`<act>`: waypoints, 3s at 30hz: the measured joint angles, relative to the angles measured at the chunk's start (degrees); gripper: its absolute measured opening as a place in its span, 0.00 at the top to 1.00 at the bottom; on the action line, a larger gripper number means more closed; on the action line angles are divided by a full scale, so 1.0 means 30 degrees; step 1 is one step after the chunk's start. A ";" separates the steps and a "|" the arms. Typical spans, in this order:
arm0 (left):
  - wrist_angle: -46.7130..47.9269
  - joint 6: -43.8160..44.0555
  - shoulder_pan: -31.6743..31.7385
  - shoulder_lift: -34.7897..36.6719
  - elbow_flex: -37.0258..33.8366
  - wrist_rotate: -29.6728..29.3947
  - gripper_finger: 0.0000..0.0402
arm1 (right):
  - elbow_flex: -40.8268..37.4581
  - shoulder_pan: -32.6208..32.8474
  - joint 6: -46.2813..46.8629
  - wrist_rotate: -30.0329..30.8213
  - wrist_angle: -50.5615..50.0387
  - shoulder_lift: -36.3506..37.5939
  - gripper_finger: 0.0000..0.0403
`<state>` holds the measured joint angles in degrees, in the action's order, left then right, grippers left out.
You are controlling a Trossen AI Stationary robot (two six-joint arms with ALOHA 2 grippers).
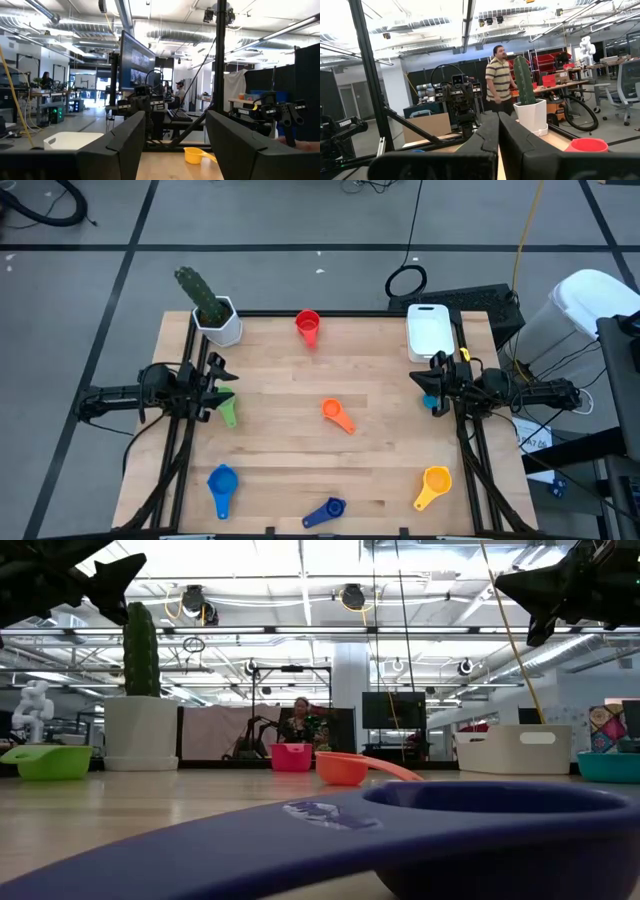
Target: Nest measuring cups in basket
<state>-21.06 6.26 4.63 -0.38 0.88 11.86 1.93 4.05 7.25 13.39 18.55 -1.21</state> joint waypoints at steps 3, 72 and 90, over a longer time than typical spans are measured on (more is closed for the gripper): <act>0.0000 0.0000 0.0003 0.0005 0.0002 0.0000 0.47 | 0.0000 0.0004 0.0000 -0.0003 -0.0004 0.0004 1.00; 1.7228 -0.4177 0.3693 -1.1285 1.5917 -0.4130 0.47 | 1.3960 0.0000 -0.7690 1.0068 -0.2689 -1.3070 0.90; 2.0336 -0.8084 0.4610 -2.0720 2.1588 -1.0392 0.47 | 1.8320 0.0792 -0.4456 0.6524 -1.5002 -1.6609 0.71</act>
<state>39.95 -17.99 18.46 -62.54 65.64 -19.32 56.90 6.43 -6.12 32.96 -26.46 -51.04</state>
